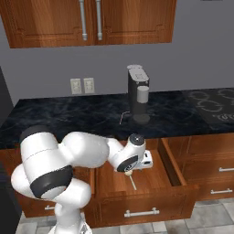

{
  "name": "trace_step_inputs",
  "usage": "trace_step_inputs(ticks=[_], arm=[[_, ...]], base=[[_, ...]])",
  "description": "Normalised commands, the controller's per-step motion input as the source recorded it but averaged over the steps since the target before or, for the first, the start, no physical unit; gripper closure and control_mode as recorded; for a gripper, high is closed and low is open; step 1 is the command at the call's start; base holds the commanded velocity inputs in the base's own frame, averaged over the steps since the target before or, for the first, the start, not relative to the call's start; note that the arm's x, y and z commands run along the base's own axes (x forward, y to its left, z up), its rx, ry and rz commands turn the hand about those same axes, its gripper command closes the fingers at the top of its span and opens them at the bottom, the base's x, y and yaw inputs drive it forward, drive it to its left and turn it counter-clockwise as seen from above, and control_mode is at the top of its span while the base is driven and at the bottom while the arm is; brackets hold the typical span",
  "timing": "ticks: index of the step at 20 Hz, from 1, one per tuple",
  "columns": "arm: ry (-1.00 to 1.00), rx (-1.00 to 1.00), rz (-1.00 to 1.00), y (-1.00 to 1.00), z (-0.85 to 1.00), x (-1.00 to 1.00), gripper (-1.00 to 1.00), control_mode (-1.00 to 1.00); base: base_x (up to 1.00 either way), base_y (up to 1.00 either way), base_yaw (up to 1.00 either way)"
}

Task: Pick the dish brush from the drawer and place it on the counter.

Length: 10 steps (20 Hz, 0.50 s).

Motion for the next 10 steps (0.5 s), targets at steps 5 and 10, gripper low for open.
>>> trace_step_inputs(ticks=[5, 10], arm=[[0.02, 0.02, -0.06, 0.02, -0.55, 0.18, -1.0, -1.0], [0.0, 0.0, -0.06, 0.04, -0.45, 0.24, -1.0, -1.0]], base=[[0.0, 0.0, 0.0], [0.0, 0.0, 0.0]])
